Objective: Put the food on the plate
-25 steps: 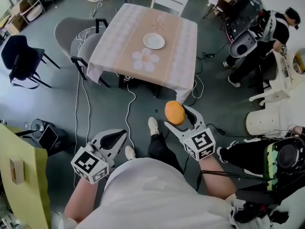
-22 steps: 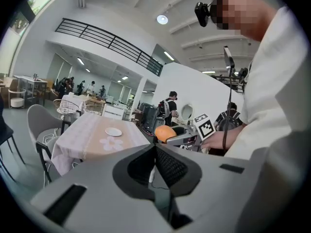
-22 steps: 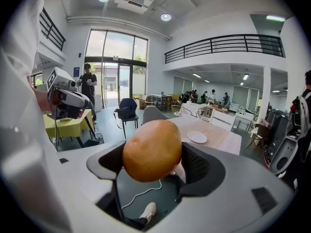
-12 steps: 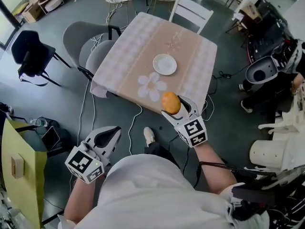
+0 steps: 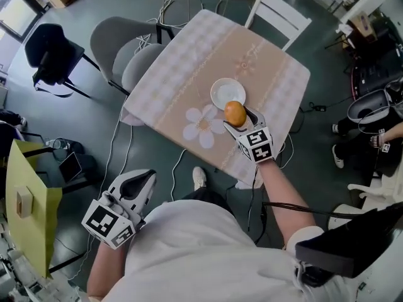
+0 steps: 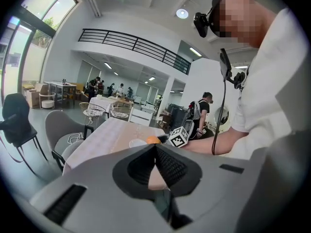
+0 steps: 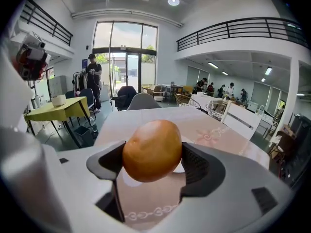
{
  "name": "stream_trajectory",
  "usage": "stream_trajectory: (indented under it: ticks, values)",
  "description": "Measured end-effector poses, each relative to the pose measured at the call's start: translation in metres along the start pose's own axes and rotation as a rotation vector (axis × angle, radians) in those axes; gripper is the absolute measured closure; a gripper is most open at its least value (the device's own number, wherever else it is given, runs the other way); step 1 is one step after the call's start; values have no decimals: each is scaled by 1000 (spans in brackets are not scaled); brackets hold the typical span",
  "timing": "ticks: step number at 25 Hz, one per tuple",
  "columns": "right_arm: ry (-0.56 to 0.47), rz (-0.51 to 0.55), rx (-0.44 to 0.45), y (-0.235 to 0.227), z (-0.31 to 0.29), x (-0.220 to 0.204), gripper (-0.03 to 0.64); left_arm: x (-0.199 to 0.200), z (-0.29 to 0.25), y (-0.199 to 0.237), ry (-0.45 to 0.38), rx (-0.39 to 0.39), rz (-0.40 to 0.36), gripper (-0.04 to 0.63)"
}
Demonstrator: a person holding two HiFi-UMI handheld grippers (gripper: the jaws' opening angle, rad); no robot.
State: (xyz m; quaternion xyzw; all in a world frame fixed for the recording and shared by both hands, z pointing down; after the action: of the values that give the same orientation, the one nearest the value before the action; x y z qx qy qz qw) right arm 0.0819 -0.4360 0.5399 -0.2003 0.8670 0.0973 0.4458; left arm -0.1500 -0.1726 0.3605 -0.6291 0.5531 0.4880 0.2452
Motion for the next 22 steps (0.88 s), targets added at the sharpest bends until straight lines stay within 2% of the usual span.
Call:
stream_trajectory:
  ticks: [10,22]
  values:
    - [83,24,4,-70,-84,-13,245,12,-15,9,38,127,-2,586]
    - [132,47,18,-85,-119,-23,245,8,-9,9,45,198,23,586]
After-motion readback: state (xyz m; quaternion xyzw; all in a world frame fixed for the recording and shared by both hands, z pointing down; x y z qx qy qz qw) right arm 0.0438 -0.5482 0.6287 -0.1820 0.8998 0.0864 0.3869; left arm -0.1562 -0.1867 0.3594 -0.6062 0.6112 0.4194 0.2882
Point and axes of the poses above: the fingertips, and each gripper's own axes: z backward along the fingers, y to its left, x out of its top, the point moved 7 cm from there along z, backward along the fingers, and after that the axes turned 7 degrees about x, right-handed, at the moved point
